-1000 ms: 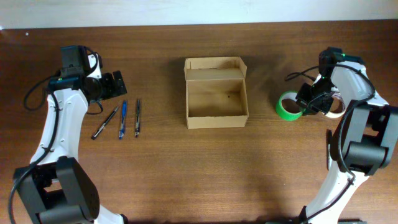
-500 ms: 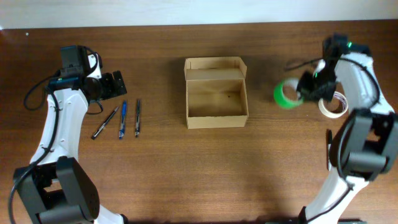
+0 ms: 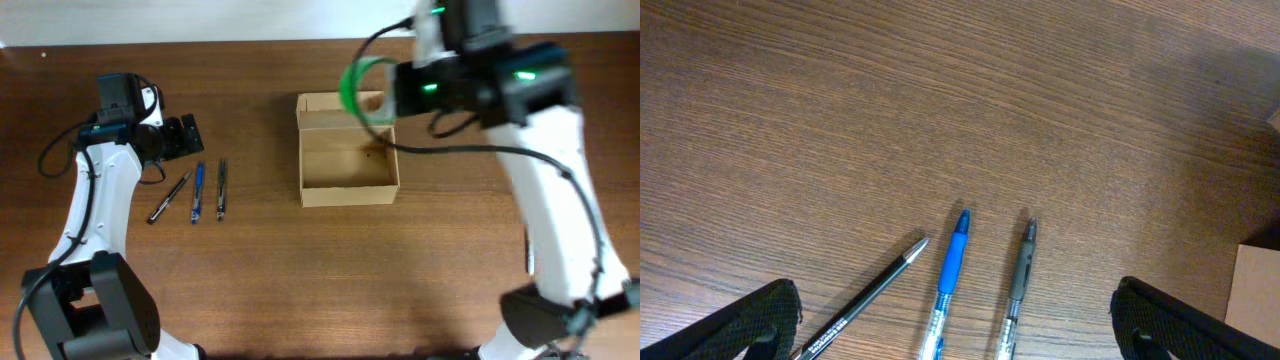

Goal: Pack container
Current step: 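Carry the green tape with the right gripper and lower it into the box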

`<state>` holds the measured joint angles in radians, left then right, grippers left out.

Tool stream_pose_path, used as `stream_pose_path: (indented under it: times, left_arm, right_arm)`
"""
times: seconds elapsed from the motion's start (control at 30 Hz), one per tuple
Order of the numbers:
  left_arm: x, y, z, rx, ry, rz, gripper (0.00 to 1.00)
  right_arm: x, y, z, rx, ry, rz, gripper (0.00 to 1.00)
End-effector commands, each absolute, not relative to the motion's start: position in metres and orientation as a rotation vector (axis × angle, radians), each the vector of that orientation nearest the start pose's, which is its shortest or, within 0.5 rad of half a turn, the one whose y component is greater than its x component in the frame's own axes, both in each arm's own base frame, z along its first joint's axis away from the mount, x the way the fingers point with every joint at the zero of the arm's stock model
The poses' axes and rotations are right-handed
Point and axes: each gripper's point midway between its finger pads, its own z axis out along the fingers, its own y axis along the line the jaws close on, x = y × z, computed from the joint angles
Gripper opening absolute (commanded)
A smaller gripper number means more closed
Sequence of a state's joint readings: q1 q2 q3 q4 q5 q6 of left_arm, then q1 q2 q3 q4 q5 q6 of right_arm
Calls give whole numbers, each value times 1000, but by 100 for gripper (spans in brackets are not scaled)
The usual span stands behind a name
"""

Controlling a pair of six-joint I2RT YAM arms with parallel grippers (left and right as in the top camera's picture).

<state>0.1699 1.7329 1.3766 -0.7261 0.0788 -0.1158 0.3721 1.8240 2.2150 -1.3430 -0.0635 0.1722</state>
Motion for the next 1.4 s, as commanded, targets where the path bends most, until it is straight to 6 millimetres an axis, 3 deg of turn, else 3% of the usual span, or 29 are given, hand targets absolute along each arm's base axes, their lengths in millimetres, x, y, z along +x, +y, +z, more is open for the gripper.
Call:
stream_pose_path:
  times: [0.0,0.13,0.43,0.83,1.17,1.23,1.27,1.3,1.37]
  left_arm:
    - [429,61,132,-332,2618,-79,99]
    - [429,61,132,-332,2618,-79,99]
    - [429,61,132,-332,2618,-79,99]
    - [429,61,132,-332,2618,-79,99]
    - [429,61,132,-332,2618,-79,99]
    - [429,61,132,-332,2618,-79,99]
    - [429,61,132,-332,2618,-79,99]
    - [429,61,132,-332,2618,-79,99]
    - [429,61,132,-332,2618,-79,99]
  right_arm:
    - [409,187,271,-385,2609,118,4]
    - [419,208,227,-454,2683,92,4]
    - [434,217,140,-491,2851,29,4]
    - [429,230,69,-491,3008,84,4]
    - [430,231,65,-493,3011,82,4]
    - [430,231,65,-493,3011,82,20]
    - [430,231,64,-494,3014,81,33]
    - [429,230,65,-494,3017,79,38]
    - [428,229,70,-494,3015,79,38]
